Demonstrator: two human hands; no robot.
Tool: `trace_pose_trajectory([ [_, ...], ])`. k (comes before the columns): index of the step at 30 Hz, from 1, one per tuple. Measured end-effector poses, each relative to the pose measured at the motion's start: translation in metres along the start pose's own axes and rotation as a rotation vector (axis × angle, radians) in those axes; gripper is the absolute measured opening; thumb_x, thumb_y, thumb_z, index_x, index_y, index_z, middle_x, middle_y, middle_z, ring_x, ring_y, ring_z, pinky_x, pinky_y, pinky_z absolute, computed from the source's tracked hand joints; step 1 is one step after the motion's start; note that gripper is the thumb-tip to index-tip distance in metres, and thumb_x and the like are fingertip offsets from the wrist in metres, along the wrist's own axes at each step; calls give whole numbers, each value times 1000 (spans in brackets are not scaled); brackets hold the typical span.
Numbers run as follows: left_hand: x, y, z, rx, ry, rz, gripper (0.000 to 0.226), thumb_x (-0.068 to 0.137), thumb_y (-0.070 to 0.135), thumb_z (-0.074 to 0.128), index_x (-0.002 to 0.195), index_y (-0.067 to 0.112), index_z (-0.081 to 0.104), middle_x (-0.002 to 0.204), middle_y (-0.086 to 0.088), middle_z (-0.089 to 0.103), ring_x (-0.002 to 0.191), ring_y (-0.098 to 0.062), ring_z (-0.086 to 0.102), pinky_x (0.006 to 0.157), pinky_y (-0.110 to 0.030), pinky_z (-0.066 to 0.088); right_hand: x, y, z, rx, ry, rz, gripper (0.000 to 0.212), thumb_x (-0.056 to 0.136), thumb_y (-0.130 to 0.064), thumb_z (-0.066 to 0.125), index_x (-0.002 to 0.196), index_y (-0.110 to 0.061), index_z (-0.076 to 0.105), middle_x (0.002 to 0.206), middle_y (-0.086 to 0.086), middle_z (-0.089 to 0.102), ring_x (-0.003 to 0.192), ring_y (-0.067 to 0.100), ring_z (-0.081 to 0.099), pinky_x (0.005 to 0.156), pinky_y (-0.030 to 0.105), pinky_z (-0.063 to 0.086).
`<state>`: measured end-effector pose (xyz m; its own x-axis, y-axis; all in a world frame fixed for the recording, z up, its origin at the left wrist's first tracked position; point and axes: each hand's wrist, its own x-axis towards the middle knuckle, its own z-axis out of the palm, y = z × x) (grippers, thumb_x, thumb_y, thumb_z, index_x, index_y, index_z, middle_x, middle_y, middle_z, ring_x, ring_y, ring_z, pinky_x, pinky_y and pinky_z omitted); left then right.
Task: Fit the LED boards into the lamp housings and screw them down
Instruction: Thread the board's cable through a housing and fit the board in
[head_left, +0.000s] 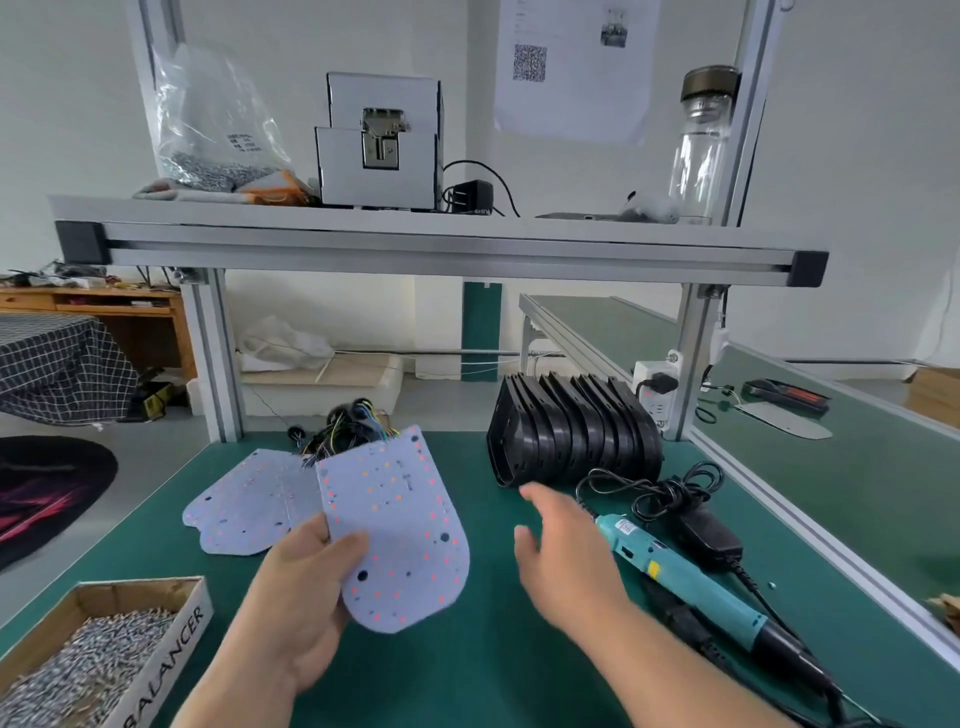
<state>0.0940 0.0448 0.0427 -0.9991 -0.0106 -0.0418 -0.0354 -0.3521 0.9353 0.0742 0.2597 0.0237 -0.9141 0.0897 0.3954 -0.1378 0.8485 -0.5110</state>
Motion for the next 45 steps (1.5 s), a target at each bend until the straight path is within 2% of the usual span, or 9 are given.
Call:
trace_pose_trajectory([
  [5,6,0,-8,33,-80,-11,29,96,-5,40,106,4,65,101,-15,73,87,-30,72,72,-41,52,65,0,-8,-687,-111,-325,64,85,-5,52,143,-17,28,148,-1,30,134,28,24,104,39,27],
  [10,10,-4,-7,-32,-107,-30,28,94,-6,40,111,0,62,104,-19,72,90,-34,71,64,-40,59,97,8,-2,-1082,-310,-380,65,93,-11,42,152,-17,16,156,5,20,145,34,-19,113,56,-14],
  [15,9,-5,-8,-71,-82,-37,28,95,-4,42,115,3,60,106,-19,71,89,-33,71,73,-43,53,82,4,1,-1166,-271,-558,27,95,-15,46,119,-12,59,131,13,50,139,35,17,115,53,-9],
  [26,-14,2,6,309,-310,180,40,91,-17,45,108,11,66,101,-12,74,89,-26,71,78,-31,55,-10,-19,-11,-602,-233,-374,14,76,-11,64,79,-24,63,90,3,64,93,24,54,90,30,41],
  [33,-25,3,25,372,-319,363,36,91,-15,46,106,12,64,94,-4,76,80,-12,71,67,-15,52,-23,-27,-62,1259,-254,214,28,98,-36,46,113,-19,62,100,6,74,90,18,70,82,30,51],
  [36,-30,5,30,489,-315,429,15,88,15,59,89,23,71,76,5,73,62,-8,63,57,-15,47,-41,-36,-51,1113,-200,-47,22,92,-2,56,105,-15,68,95,11,73,81,14,66,73,19,51],
  [39,-19,13,11,518,239,676,4,82,31,65,82,34,66,75,6,67,58,-3,57,54,-15,45,-46,-21,-46,1105,-90,-70,29,94,8,49,100,-12,70,95,11,73,82,14,65,74,21,50],
  [41,-2,18,-7,626,502,670,39,82,13,69,110,36,55,106,10,62,80,-7,60,63,-12,45,-46,-14,-49,1149,-110,-72,24,93,2,54,99,-14,71,93,13,72,81,17,62,77,25,50],
  [45,31,-3,-22,968,307,452,94,77,-2,69,151,21,17,154,0,25,129,-33,37,105,-46,33,-49,-6,-60,1353,-249,-94,19,71,-20,78,88,-14,74,80,10,70,72,18,63,68,25,50],
])
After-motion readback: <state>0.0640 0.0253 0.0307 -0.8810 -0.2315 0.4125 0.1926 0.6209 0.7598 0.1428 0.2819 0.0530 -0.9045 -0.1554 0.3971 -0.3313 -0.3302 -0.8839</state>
